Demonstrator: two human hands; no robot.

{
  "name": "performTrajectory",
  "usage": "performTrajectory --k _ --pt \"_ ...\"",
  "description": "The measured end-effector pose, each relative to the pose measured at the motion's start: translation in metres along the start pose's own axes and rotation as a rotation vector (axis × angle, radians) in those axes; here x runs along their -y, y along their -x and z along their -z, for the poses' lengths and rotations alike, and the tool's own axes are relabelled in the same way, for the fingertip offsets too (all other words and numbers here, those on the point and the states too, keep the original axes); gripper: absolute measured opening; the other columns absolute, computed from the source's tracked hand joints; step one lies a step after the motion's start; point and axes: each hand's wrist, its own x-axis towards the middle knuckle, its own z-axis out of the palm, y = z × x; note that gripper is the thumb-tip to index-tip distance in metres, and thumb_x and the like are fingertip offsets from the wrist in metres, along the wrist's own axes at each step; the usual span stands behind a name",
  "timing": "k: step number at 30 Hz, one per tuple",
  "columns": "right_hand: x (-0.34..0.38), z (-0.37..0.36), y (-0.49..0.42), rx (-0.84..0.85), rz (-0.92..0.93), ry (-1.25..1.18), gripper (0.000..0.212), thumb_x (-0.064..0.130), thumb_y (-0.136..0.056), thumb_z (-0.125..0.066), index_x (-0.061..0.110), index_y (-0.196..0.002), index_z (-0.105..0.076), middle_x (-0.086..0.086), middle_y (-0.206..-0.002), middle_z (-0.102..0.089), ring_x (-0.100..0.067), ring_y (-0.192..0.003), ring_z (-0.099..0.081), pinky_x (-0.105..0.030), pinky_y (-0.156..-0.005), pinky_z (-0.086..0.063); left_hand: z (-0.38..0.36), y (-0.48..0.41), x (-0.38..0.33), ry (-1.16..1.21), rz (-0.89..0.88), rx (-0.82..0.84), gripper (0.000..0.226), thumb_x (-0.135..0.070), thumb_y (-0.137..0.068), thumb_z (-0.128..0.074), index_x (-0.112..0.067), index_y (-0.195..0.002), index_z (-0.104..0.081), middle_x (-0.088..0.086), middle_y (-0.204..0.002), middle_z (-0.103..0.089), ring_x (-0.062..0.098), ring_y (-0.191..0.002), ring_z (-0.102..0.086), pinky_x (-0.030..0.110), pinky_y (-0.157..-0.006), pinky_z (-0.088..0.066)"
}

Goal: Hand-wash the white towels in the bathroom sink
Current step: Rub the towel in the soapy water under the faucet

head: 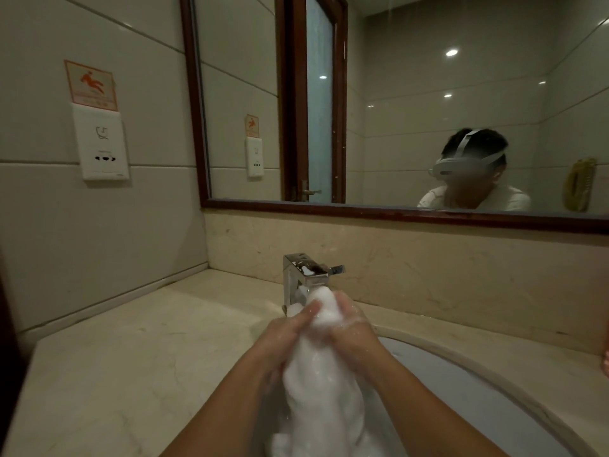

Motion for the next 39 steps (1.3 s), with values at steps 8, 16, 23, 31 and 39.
performTrajectory --k 8,16,23,31,39 --pt "-0.008 0.03 0.004 0.138 -0.23 0.006 0.066 0.024 -0.064 -0.097 0.005 -0.122 -0.074 -0.019 -0.113 -0.078 -0.035 -0.1 -0.078 -0.043 -0.084 -0.065 -0.006 -0.009 -0.006 0.028 -0.05 -0.191 0.032 -0.038 -0.087 -0.079 -0.01 -0.104 -0.075 0.013 -0.088 -0.079 0.03 -0.081 -0.078 0.04 -0.072 -0.066" --pt "-0.003 0.034 0.006 0.152 -0.214 0.07 0.05 0.036 -0.08 -0.091 0.01 -0.119 -0.075 -0.012 -0.104 -0.081 -0.03 -0.096 -0.08 -0.042 -0.083 -0.065 0.01 -0.009 -0.009 0.332 -0.099 -0.219 0.05 -0.032 -0.075 -0.091 -0.006 -0.113 -0.072 0.024 -0.101 -0.078 0.043 -0.093 -0.077 0.064 -0.09 -0.059" --pt "0.006 0.026 -0.005 0.115 -0.137 -0.153 0.047 0.031 -0.066 -0.096 0.003 -0.102 -0.08 -0.026 -0.102 -0.078 -0.037 -0.084 -0.078 -0.042 -0.07 -0.064 0.003 0.014 -0.011 -0.138 0.023 -0.023 0.071 -0.068 -0.077 -0.079 -0.006 -0.11 -0.074 0.011 -0.093 -0.081 0.03 -0.085 -0.08 0.041 -0.082 -0.064" --pt "0.001 0.039 -0.007 -0.172 -0.078 -0.149 0.028 0.016 -0.084 -0.088 0.011 -0.11 -0.077 -0.014 -0.097 -0.081 -0.033 -0.088 -0.078 -0.053 -0.087 -0.064 0.014 0.005 -0.009 0.315 -0.038 -0.039 0.05 -0.034 -0.094 -0.067 0.002 -0.13 -0.067 0.029 -0.121 -0.072 0.044 -0.115 -0.069 0.053 -0.107 -0.052" --pt "-0.014 0.017 0.008 0.306 -0.286 0.111 0.059 0.047 -0.076 -0.094 0.012 -0.121 -0.078 -0.012 -0.114 -0.08 -0.031 -0.109 -0.077 -0.047 -0.101 -0.059 0.021 0.002 -0.012 0.484 -0.022 0.079 0.067 -0.048 -0.1 -0.059 0.011 -0.132 -0.06 0.038 -0.123 -0.066 0.045 -0.109 -0.071 0.053 -0.1 -0.053"
